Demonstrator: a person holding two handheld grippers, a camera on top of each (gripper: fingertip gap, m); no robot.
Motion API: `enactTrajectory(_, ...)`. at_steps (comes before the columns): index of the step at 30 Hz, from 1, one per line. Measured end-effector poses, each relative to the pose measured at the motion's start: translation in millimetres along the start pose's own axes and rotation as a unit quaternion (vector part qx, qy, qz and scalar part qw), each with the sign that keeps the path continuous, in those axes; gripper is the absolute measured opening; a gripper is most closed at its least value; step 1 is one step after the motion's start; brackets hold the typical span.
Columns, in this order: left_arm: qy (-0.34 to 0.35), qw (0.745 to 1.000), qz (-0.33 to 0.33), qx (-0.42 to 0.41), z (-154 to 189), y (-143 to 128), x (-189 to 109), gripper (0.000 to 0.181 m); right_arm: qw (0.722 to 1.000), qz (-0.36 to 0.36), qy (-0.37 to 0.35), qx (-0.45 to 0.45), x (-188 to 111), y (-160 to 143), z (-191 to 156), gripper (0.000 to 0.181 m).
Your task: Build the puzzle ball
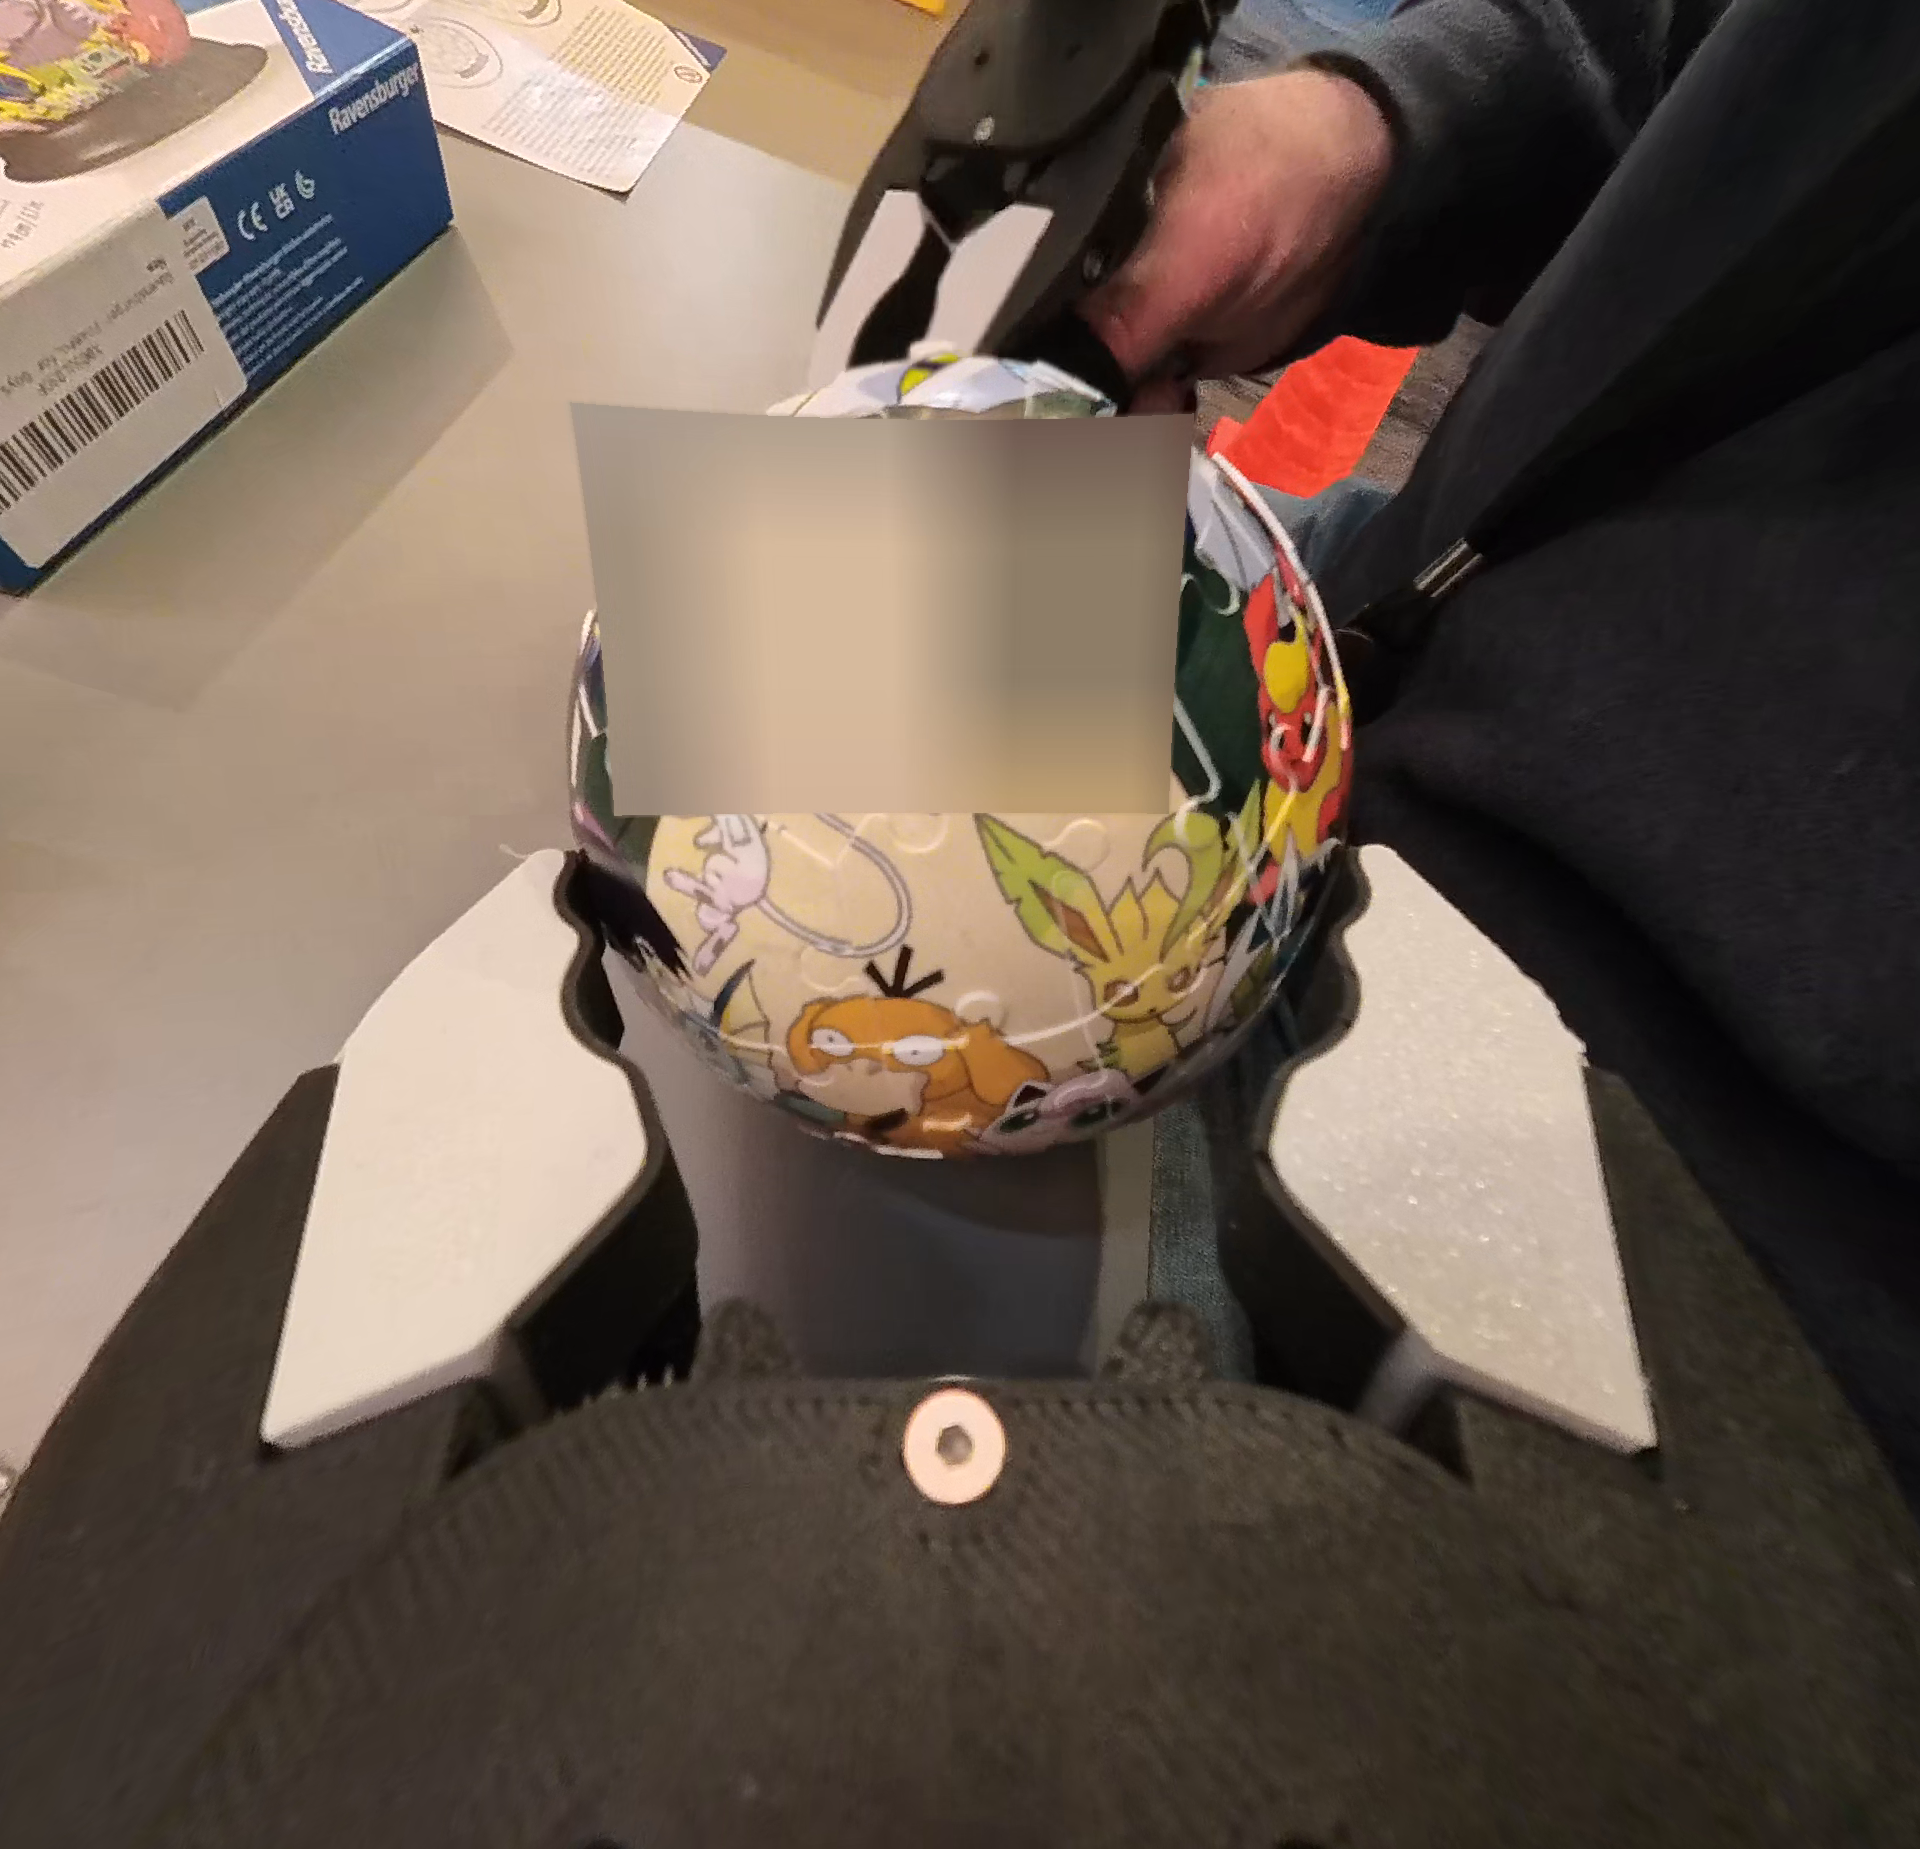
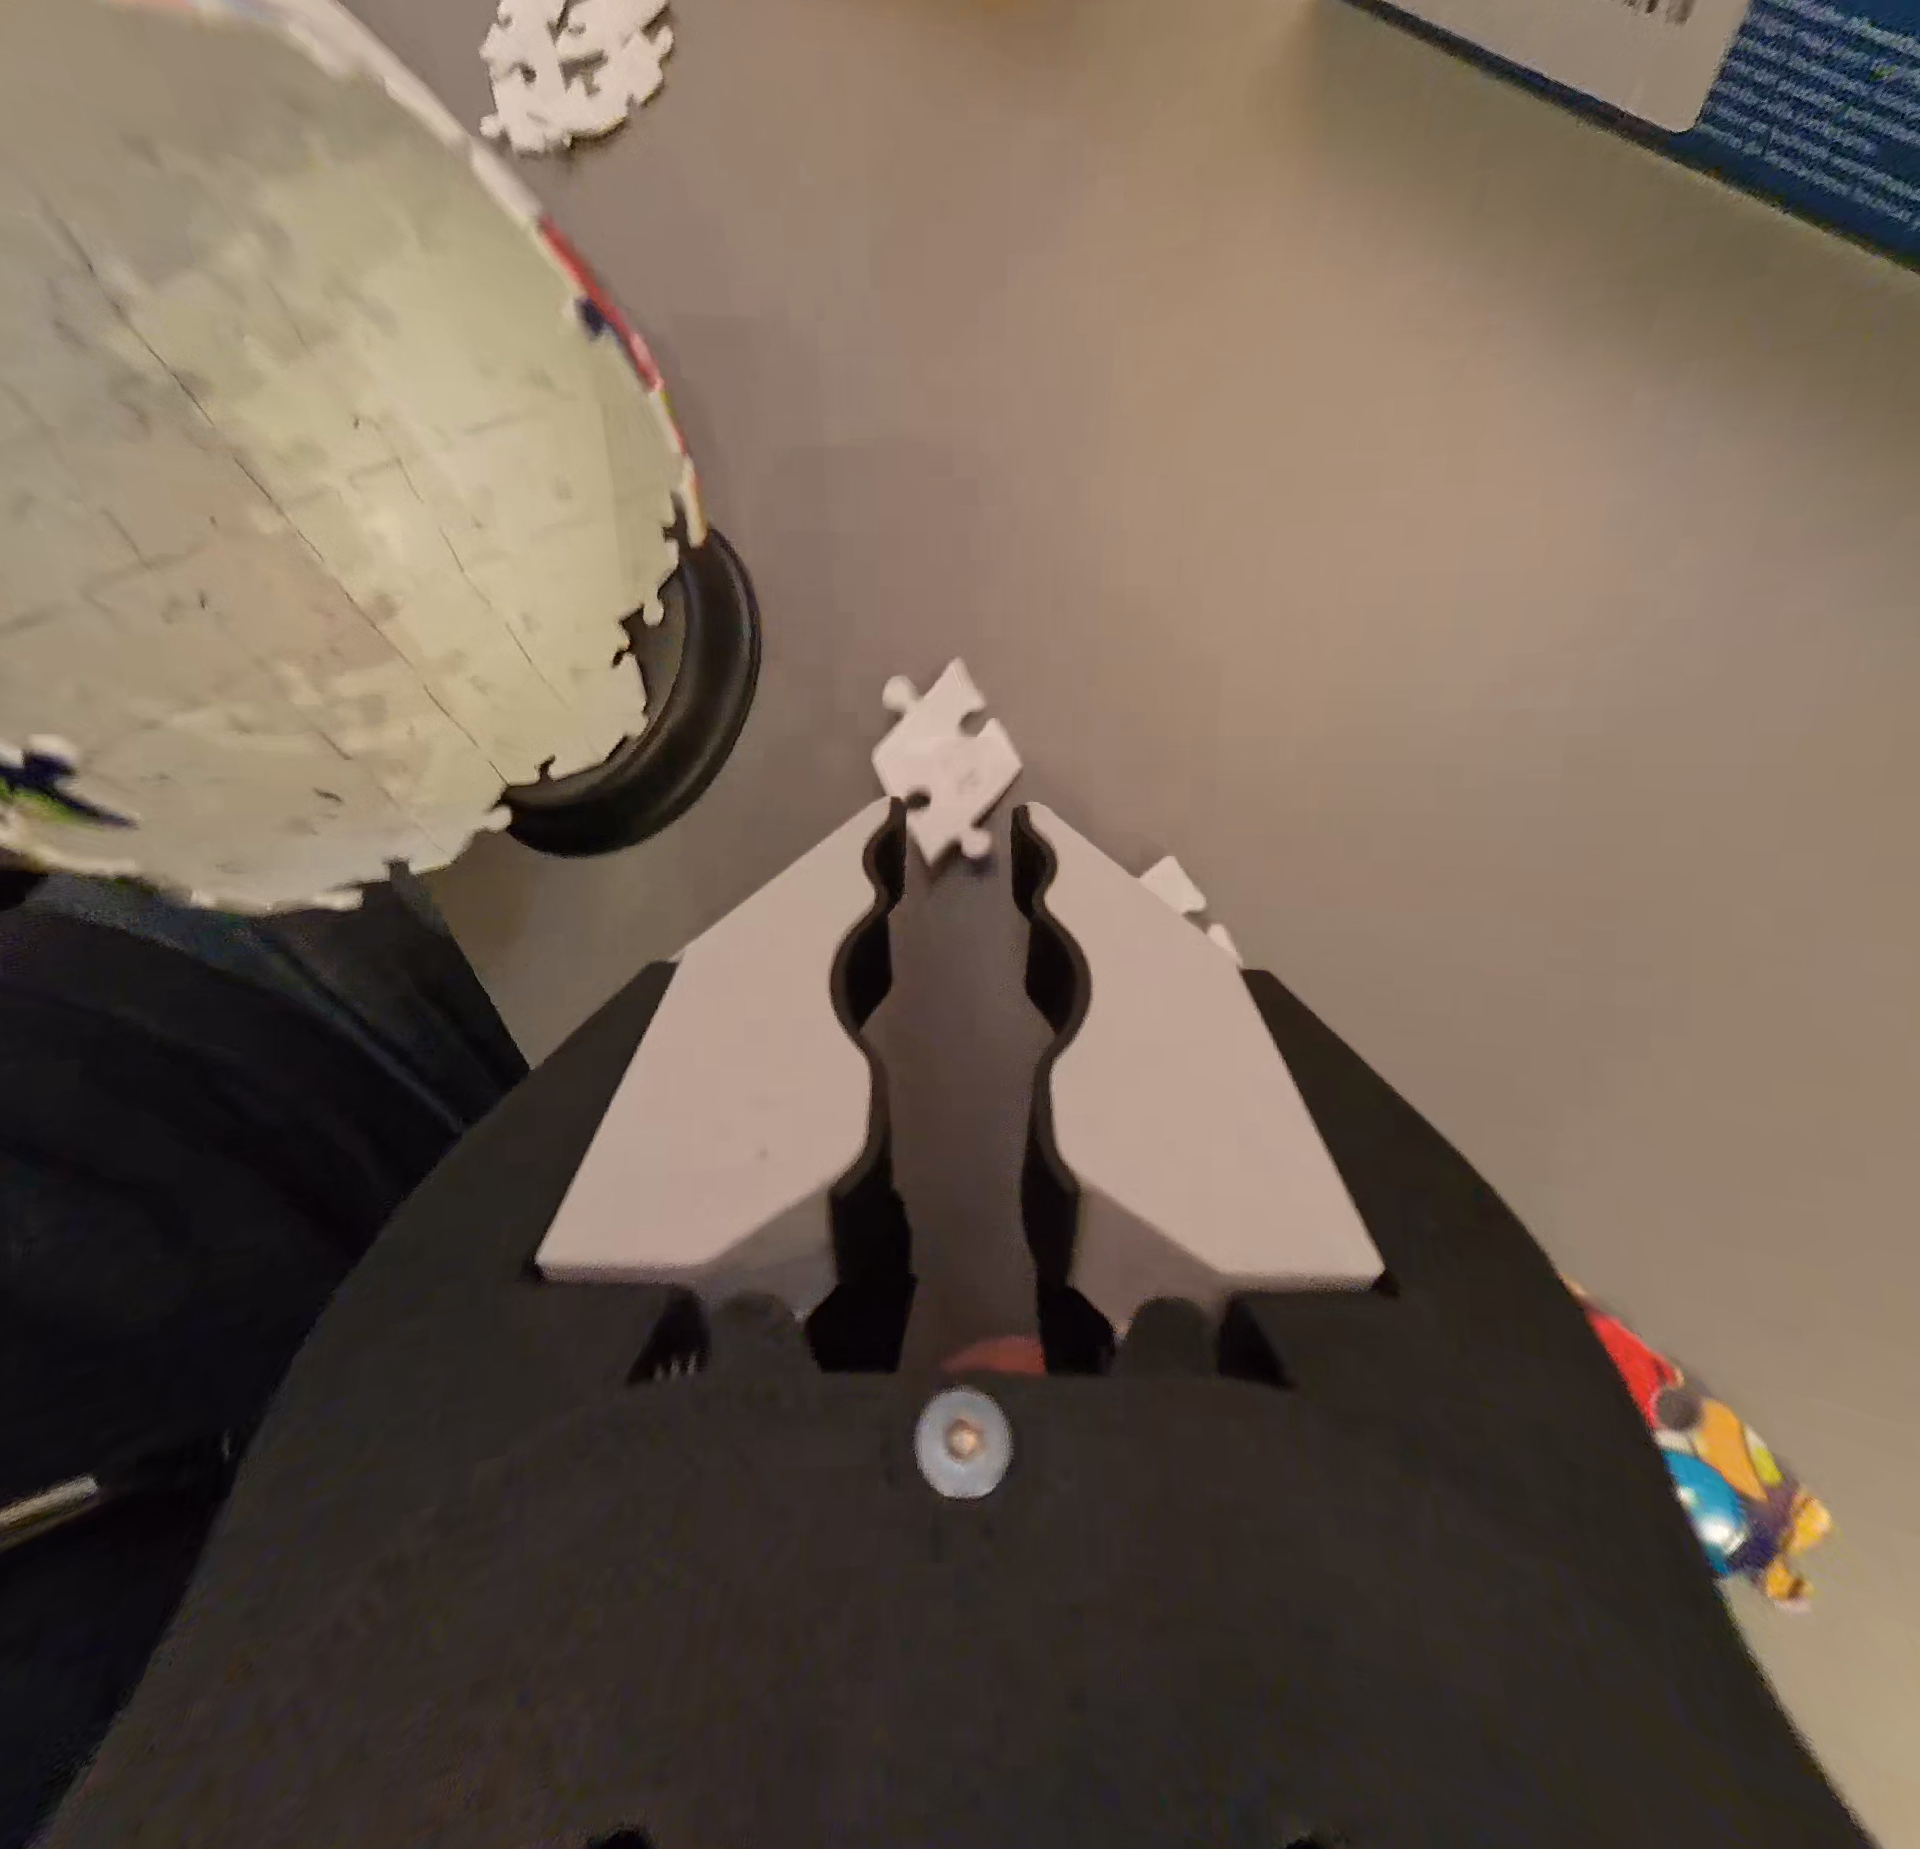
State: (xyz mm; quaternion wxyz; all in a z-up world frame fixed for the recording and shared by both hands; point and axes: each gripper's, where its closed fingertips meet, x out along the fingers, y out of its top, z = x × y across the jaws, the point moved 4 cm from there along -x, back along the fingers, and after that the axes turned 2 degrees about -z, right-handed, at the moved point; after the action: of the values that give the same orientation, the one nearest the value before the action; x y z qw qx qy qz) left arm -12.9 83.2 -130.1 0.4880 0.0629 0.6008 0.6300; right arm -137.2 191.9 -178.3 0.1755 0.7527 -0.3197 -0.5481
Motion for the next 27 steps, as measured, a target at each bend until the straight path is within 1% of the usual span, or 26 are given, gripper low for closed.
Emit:
enactTrajectory(1, 0.0, 1.0, 0.0, 0.001, 0, 0, 0, 0.128, 1.0, -0.01, 0.005, -0.016, -1, -4, -5, 0.011)
enactTrajectory(3, 0.0, 1.0, -0.001, 0.001, 1, 0, 0, 0.128, 0.997, -0.046, 0.03, -0.048, -3, -12, -16, 0.011)
enactTrajectory(5, 0.001, 1.0, -0.003, 0.003, 1, 0, 0, 0.128, 0.998, -0.028, 0.033, -0.045, -9, -6, -17, 0.021)
enactTrajectory(7, 0.001, 1.0, -0.004, 0.005, 2, 0, 0, 0.128, 0.997, -0.024, 0.039, -0.067, -11, -4, -17, 0.021)
enactTrajectory(10, 0.001, 1.0, -0.006, 0.008, 3, 0, 1, 0.128, 0.991, -0.052, 0.017, -0.124, -12, -10, -14, 0.021)
enactTrajectory(13, 0.002, 1.0, -0.008, 0.009, 3, 0, 1, 0.128, 0.983, -0.035, 0.016, -0.18, -8, -8, -22, 0.022)
enactTrajectory(16, 0.001, 1.0, -0.008, 0.011, 4, 1, 1, 0.128, 0.978, -0.031, 0.013, -0.206, -4, -4, -22, 0.023)
enactTrajectory(18, 0.001, 1.0, -0.01, 0.012, 4, 1, 1, 0.128, 0.975, -0.036, 0.024, -0.217, -1, -5, -23, 0.029)
enactTrajectory(20, 0.002, 1.0, -0.011, 0.013, 5, 1, 1, 0.128, 0.968, -0.027, 0.034, -0.245, 3, -2, -25, 0.031)
enactTrajectory(21, 0.002, 1.0, -0.011, 0.013, 5, 1, 1, 0.128, 0.966, -0.038, 0.04, -0.253, 6, -4, -24, 0.037)
enactTrajectory(22, 0.001, 1.0, -0.01, 0.013, 5, 1, 2, 0.128, 0.964, -0.054, 0.04, -0.257, 9, -4, -22, 0.041)
enactTrajectory(24, 0.0, 1.0, -0.011, 0.013, 5, 1, 2, 0.128, 0.965, -0.06, 0.022, -0.256, 8, 0, -17, 0.044)
enactTrajectory(27, 0.004, 1.0, -0.014, 0.015, 5, 1, 1, 0.128, 0.974, -0.056, 0.018, -0.219, -2, 1, -18, 0.046)
